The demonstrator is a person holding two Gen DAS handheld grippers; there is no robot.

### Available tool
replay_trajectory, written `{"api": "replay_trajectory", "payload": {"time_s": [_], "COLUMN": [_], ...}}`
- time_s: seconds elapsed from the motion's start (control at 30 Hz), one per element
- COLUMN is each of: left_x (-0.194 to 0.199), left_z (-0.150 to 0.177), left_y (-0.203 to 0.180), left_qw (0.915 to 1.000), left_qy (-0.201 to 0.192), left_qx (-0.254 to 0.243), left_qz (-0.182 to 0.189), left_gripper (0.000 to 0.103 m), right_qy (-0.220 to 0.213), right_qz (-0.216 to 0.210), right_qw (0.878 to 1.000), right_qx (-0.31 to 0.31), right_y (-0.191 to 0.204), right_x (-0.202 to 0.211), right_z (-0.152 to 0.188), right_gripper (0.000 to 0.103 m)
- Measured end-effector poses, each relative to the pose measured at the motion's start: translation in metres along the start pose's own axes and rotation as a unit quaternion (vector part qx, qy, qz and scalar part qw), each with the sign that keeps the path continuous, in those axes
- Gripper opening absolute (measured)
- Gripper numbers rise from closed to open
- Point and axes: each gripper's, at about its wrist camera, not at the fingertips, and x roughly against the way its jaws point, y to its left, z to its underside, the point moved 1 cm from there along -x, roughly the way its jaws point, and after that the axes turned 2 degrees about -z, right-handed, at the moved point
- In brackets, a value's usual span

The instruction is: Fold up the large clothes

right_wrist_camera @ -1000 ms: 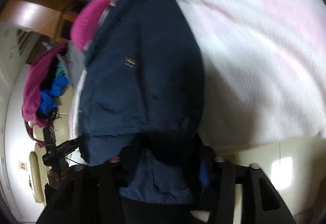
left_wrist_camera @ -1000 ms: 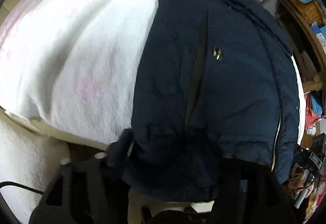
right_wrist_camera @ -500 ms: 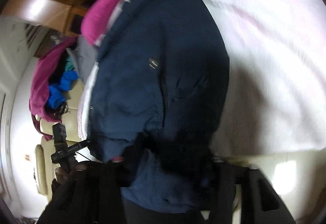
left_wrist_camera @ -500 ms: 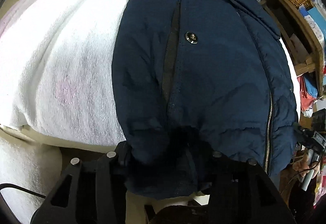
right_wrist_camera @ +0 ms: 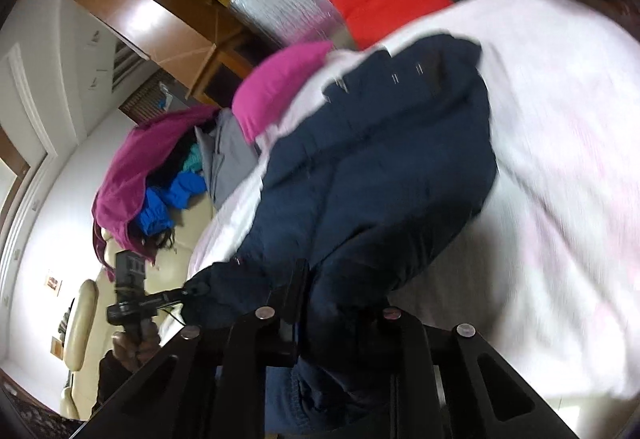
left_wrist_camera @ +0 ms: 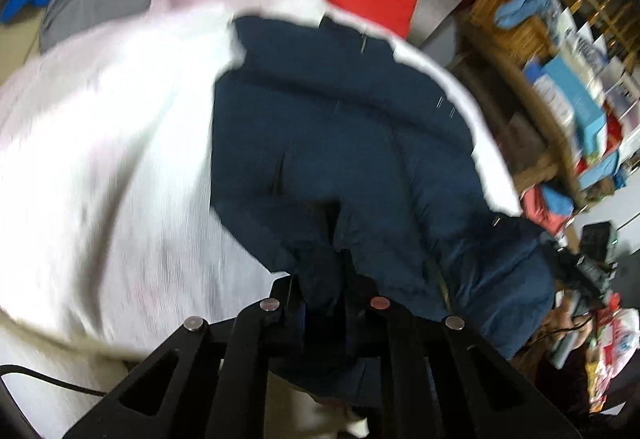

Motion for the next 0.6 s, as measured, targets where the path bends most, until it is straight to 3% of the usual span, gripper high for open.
{"api": "replay_trajectory", "payload": {"time_s": [0.27,0.4,0.6], "left_x": [-0.008,-0.034,-0.108], "left_z": [-0.128,-0.205,-0.273], "left_y": [-0.005,-0.004,0.031], "left_qw": [0.9985,0.9978,0.9974], "left_qy": [-0.048,-0.065,-0.049], "left_qx": [0.005,0.0,0.021], "left_qz": [0.024,-0.015,-0.05], "left_gripper": [0.014,0.014,0.013], "right_qy": [-0.093,-0.125,-0.141], "right_qz": [-0.008,0.021,0.062], "right_qw": [0.995,0.991,0.986], "right_qx": [-0.039,-0.046,-0.065], "right_y": [-0.009,-0.019,-0.049], "right_x": [-0.009,-0.036,-0.116], "right_z": [-0.114,-0.179,-0.267], "right_gripper": [0.02,0.02,0.019]}}
